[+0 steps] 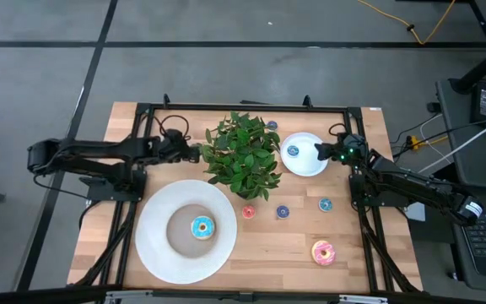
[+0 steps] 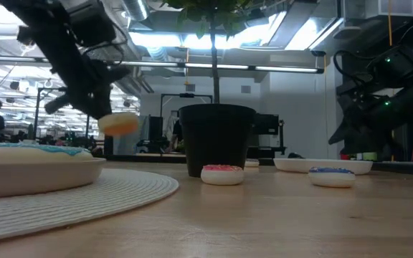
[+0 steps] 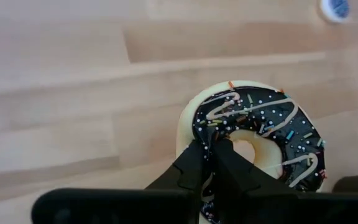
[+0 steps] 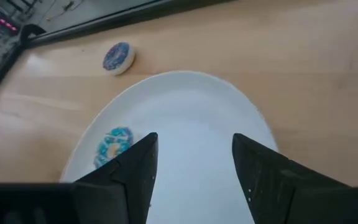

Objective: Pick & Place donuts
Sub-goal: Put the large black donut on the brown plate

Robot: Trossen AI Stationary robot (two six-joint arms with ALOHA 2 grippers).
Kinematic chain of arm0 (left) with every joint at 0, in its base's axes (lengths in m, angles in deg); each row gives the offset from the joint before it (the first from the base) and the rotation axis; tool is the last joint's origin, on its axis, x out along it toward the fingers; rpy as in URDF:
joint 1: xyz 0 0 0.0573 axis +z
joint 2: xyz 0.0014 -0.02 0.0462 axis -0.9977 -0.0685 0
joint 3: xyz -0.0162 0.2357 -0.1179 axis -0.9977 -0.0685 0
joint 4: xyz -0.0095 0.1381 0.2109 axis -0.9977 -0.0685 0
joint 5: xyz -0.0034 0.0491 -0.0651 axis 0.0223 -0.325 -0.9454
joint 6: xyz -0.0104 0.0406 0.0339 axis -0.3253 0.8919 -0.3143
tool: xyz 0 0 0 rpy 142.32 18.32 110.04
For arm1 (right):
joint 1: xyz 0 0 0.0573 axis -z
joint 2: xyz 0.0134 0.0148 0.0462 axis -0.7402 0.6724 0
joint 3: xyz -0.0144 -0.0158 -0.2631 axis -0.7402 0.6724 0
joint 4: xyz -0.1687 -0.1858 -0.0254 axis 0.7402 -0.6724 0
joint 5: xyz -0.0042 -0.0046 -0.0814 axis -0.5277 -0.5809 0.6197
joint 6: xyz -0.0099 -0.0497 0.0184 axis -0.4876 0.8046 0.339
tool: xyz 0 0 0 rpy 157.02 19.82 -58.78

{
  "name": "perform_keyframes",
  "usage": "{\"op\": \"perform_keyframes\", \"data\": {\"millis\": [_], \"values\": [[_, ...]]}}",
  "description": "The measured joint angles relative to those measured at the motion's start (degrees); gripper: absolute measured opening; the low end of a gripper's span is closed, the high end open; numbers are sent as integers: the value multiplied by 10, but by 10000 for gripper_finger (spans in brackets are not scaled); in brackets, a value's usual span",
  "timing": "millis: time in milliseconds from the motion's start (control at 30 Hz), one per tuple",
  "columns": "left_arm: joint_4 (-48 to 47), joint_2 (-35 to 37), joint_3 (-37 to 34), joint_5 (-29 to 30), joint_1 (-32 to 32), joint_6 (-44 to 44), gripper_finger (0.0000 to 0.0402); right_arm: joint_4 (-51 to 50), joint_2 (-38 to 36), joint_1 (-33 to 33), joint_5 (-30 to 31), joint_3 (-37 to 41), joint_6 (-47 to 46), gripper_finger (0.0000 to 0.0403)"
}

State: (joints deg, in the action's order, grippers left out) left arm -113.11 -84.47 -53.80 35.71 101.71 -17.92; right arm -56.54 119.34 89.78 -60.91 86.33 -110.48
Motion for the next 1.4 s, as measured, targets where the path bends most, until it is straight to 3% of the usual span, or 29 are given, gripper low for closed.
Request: {"op": "perform_keyframes", "data": {"millis": [233, 400, 800, 1100, 1400], "values": [[-75, 5, 72, 25, 11, 54, 19, 10, 0, 0, -28, 0, -55, 207], [-82, 5, 106, 19, 47, 87, 19, 74, 0, 0, -107, -7, -48, 207], [-80, 4, 174, -37, 153, 159, 19, 72, 0, 6, -137, -141, -78, 207], [-79, -9, 222, -70, 196, 201, 19, -113, 41, 34, -138, -313, -105, 207], [-101, -73, 294, -99, 207, 243, 19, -256, 168, 37, -142, -521, -54, 207]]}}
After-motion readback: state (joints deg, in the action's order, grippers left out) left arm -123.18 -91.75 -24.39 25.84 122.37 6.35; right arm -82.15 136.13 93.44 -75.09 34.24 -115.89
